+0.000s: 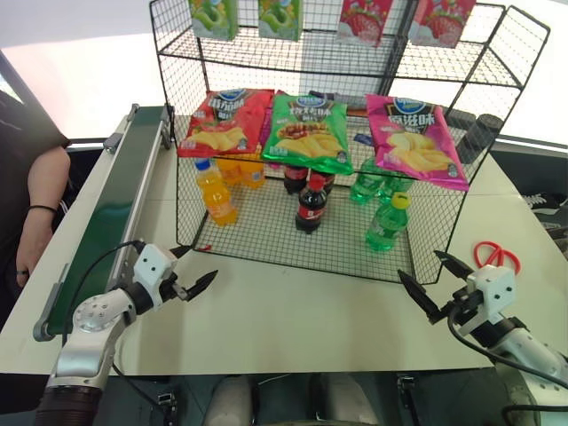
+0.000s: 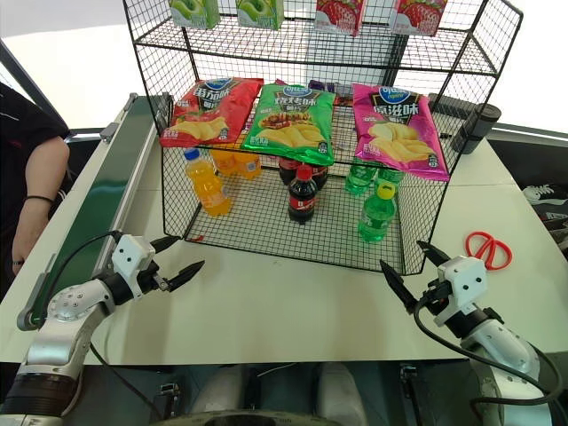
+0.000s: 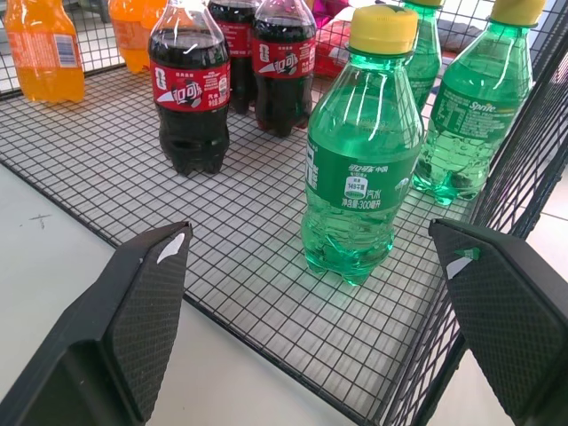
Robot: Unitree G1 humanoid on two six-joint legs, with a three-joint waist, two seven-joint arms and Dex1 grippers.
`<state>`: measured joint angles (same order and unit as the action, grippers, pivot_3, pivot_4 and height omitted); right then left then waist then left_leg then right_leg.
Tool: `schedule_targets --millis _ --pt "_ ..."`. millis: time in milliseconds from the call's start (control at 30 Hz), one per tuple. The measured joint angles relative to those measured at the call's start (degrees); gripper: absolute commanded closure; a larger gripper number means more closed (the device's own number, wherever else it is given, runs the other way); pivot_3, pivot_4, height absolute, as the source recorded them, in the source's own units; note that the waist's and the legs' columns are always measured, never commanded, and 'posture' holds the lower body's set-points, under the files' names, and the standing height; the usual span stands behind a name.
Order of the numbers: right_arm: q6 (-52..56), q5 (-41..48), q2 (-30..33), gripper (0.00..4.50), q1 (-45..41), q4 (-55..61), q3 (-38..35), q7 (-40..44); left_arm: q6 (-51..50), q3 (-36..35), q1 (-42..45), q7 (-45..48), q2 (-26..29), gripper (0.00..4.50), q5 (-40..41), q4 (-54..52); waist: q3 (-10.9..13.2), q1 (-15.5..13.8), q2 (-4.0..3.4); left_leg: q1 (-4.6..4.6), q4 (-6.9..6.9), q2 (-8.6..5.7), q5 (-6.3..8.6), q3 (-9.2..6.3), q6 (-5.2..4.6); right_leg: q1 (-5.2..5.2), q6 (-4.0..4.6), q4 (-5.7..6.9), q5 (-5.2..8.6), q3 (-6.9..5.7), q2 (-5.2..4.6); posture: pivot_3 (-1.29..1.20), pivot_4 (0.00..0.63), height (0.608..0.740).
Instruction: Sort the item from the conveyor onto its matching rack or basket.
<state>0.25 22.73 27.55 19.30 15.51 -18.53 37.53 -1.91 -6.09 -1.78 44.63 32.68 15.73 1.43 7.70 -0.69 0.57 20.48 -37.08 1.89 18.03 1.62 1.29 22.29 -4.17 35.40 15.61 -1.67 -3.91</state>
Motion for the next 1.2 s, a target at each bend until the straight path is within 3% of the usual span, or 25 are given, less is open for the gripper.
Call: schedule_targets --millis 1200 --pt "0.6 -0.6 0.0 0.05 -1.5 0.2 1.4 -0.9 1.2 0.0 0.1 -1.4 -0.2 0.00 -0.4 0.1 0.0 0.0 0.00 0.01 0.02 -0.02 0.00 0.01 0.00 0.02 0.01 0.00 0.00 -0.01 -0.11 0.00 0.150 0.740"
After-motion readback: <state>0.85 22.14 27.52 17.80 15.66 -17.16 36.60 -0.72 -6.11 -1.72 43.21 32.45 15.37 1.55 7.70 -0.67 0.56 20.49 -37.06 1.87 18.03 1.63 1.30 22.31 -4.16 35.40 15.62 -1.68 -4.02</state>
